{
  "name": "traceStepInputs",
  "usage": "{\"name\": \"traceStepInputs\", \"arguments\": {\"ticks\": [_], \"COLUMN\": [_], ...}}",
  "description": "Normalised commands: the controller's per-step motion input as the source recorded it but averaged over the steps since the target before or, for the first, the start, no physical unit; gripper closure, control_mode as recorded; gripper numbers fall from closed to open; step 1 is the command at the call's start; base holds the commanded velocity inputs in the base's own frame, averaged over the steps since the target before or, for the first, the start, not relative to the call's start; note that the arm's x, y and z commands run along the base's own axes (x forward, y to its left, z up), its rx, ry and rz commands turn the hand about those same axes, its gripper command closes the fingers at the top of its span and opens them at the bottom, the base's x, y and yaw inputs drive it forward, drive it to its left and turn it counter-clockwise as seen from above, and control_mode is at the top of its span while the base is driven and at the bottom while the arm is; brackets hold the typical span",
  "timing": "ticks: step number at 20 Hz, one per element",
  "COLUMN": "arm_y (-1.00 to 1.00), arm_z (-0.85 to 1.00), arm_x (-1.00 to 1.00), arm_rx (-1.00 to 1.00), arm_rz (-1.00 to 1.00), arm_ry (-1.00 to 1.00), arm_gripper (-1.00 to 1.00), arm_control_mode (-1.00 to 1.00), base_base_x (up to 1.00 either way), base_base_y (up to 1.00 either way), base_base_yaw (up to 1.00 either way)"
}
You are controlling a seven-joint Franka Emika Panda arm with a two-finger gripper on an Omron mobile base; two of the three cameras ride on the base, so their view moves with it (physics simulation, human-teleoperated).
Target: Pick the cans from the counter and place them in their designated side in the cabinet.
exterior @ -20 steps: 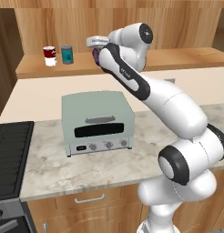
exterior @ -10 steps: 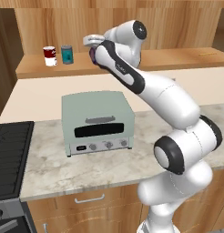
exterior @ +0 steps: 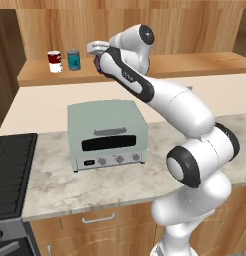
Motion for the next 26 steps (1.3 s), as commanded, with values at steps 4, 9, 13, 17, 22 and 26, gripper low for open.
{"name": "traceStepInputs", "arguments": {"ticks": [4,9,13,17,22,26], "arm_y": [0.15,0.06,0.0,0.02,0.1,0.09], "arm_z": [-0.12,-0.03,0.0,0.0,-0.06,-0.07], "arm_x": [0.14,0.21,0.26,0.26,0.21,0.16], "arm_rx": [0.0,0.0,0.0,0.0,-0.01,-0.02], "arm_rz": [0.0,0.0,0.0,0.0,0.0,0.0], "arm_ry": [0.0,0.0,0.0,0.0,0.02,0.01], "arm_gripper": [1.0,1.0,1.0,1.0,-1.0,-1.0], "arm_control_mode": [-1.0,-1.0,-1.0,-1.0,-1.0,-1.0], "base_base_x": [0.0,0.0,0.0,0.0,0.0,0.0], "base_base_y": [0.0,0.0,0.0,0.0,0.0,0.0], "base_base_yaw": [0.0,0.0,0.0,0.0,0.0,0.0]}}
